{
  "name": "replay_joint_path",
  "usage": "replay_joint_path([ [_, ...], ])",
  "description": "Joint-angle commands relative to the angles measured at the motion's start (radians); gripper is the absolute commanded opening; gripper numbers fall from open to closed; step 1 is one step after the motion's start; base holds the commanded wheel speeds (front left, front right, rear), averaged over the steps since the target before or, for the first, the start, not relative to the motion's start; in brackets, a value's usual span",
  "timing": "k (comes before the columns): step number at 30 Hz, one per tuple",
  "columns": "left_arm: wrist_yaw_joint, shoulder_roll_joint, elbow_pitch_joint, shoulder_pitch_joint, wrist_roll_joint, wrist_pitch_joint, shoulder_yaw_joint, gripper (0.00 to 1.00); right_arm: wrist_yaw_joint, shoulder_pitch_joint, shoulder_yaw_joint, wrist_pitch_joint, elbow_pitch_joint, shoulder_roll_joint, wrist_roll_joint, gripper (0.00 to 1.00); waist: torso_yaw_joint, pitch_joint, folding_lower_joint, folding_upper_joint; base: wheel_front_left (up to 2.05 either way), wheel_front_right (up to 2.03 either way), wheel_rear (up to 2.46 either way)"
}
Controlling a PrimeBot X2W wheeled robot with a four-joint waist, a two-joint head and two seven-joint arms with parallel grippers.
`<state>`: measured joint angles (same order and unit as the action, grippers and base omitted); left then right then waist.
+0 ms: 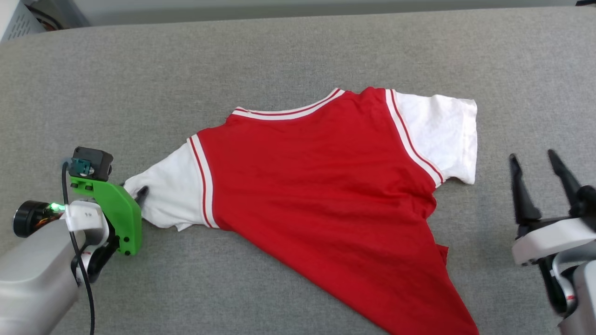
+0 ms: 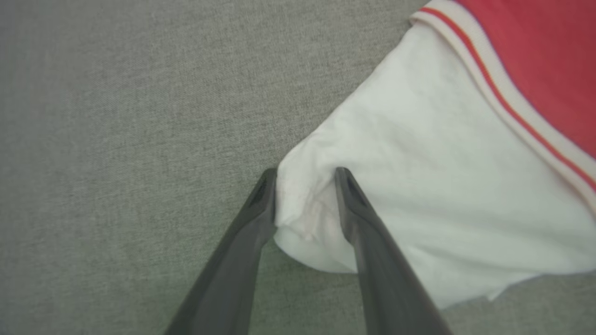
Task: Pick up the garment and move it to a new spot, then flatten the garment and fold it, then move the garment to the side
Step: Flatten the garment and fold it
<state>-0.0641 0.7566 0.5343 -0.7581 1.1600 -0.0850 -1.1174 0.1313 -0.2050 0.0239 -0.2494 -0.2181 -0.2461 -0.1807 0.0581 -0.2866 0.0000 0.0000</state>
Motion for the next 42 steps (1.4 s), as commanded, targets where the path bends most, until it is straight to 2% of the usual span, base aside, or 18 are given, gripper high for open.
replay_joint_path([
  [1, -0.018, -0.017, 0.014, 0.027, -0.023, 0.057, 0.006, 1.0, -0.001, -0.026, 0.017, 0.002, 0.012, -0.017, -0.013, 1.0, -0.009, 0.021, 0.0, 0.0, 0.0, 0.0, 0.0],
  [5, -0.074, -0.052, 0.015, 0.046, -0.057, 0.248, 0.047, 1.0, -0.001, -0.058, 0.058, 0.018, 0.049, -0.065, -0.021, 1.0, -0.029, 0.042, 0.0, 0.0, 0.0, 0.0, 0.0],
  [7, -0.107, -0.069, 0.007, 0.061, -0.075, 0.308, 0.066, 1.0, -0.001, -0.082, 0.077, 0.038, 0.077, -0.087, -0.029, 1.0, -0.04, 0.048, 0.0, 0.0, 0.0, 0.0, 0.0],
  [8, -0.144, -0.091, -0.034, 0.085, -0.089, 0.342, 0.129, 1.0, -0.001, -0.129, 0.088, 0.086, 0.113, -0.126, -0.047, 1.0, -0.053, 0.05, 0.0, 0.0, 0.0, 0.0, 0.0],
  [12, -0.221, -0.117, -0.162, 0.133, -0.209, 0.346, 0.277, 1.0, -0.001, -0.21, 0.051, 0.183, 0.128, -0.201, -0.08, 1.0, -0.075, 0.042, 0.0, 0.0, 0.0, 0.0, 0.0],
  [15, -0.276, -0.149, -0.269, 0.213, -0.319, 0.346, 0.398, 1.0, -0.001, -0.271, -0.01, 0.3, 0.119, -0.257, -0.147, 1.0, -0.091, 0.028, 0.0, 0.0, 0.0, 0.0, 0.0],
  [20, -0.316, -0.213, -0.395, 0.334, -0.475, 0.347, 0.544, 1.0, -0.001, -0.375, -0.156, 0.568, 0.076, -0.378, -0.285, 1.0, -0.119, -0.012, 0.0, 0.0, 0.0, 0.0, 0.0],
  [23, -0.318, -0.252, -0.445, 0.383, -0.55, 0.347, 0.606, 1.0, -0.001, -0.428, -0.234, 0.752, 0.04, -0.434, -0.387, 1.0, -0.136, -0.04, 0.0, 0.0, 0.0, 0.0, 0.0],
  [26, -0.303, -0.297, -0.476, 0.413, -0.614, 0.347, 0.656, 1.0, -0.001, -0.473, -0.301, 0.957, 0.014, -0.484, -0.512, 1.0, -0.156, -0.076, 0.0, 0.0, 0.0, 0.0, 0.0],
  [30, -0.268, -0.352, -0.491, 0.431, -0.675, 0.347, 0.711, 1.0, -0.001, -0.539, -0.346, 1.105, -0.016, -0.516, -0.575, 1.0, -0.182, -0.124, 0.0, 0.0, 0.0, 0.0, 0.0],
  [33, -0.243, -0.386, -0.494, 0.426, -0.713, 0.347, 0.749, 1.0, -0.001, -0.578, -0.375, 1.149, -0.048, -0.511, -0.583, 1.0, -0.198, -0.157, 0.0, 0.0, 0.0, 0.0, 0.0],
  [38, -0.196, -0.433, -0.482, 0.406, -0.767, 0.347, 0.803, 1.0, -0.001, -0.622, -0.431, 1.146, -0.124, -0.491, -0.56, 1.0, -0.216, -0.206, 0.0, 0.0, 0.0, 0.0, 0.0],
  [42, -0.164, -0.467, -0.469, 0.394, -0.801, 0.347, 0.84, 1.0, -0.001, -0.598, -0.492, 1.138, -0.194, -0.473, -0.565, 1.0, -0.221, -0.22, 0.0, 0.0, 0.0, 0.0, 0.0],
])
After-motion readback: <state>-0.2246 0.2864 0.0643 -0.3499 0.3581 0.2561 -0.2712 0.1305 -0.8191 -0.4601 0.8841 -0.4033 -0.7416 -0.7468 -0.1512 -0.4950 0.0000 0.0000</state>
